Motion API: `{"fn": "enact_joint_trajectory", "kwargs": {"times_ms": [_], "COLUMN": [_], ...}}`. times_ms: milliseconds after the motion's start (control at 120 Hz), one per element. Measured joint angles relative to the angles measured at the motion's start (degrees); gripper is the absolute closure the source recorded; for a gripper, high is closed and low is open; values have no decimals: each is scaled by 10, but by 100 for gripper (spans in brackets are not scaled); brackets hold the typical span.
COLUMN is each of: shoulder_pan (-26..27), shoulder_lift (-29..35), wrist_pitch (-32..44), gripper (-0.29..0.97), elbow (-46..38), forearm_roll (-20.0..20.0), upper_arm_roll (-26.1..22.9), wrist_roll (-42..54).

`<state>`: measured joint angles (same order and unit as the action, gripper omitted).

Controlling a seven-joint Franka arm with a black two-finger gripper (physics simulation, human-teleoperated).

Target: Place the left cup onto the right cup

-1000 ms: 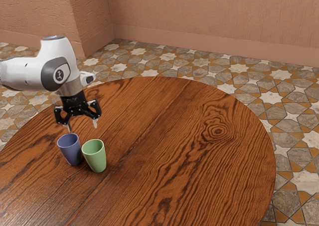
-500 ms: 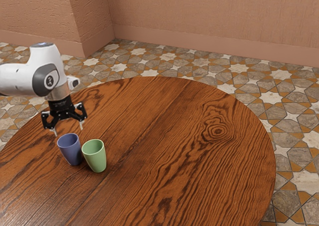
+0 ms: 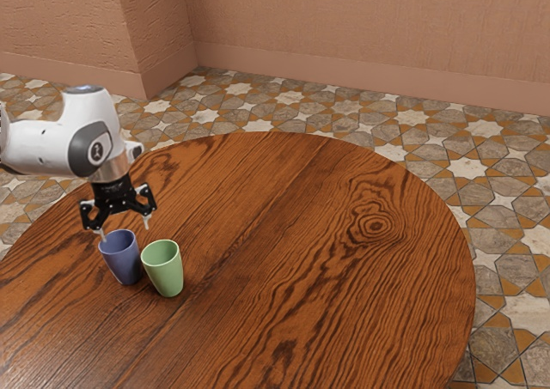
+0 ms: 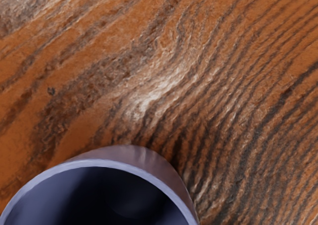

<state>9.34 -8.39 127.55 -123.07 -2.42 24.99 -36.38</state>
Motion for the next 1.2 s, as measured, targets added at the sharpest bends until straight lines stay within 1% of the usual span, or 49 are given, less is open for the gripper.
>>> {"fn": "enact_joint_trajectory", "kwargs": {"times_ms": [250, 508, 658, 808, 1075, 1200], "shoulder_pan": [1, 3, 5, 7, 7, 7], "shoulder_lift": [-23, -33, -37, -38, -39, -39], "wrist_pitch": [18, 32, 36, 38, 39, 39], "gripper": [2, 2, 6, 21, 58, 69], "elbow": [1, 2, 2, 1, 0, 0], "forearm_roll": [-17, -23, -24, -24, -28, -29], "upper_arm_roll": [0, 0, 0, 0, 0, 0], "wrist_roll": [-11, -21, -25, -28, -35, -38]}}
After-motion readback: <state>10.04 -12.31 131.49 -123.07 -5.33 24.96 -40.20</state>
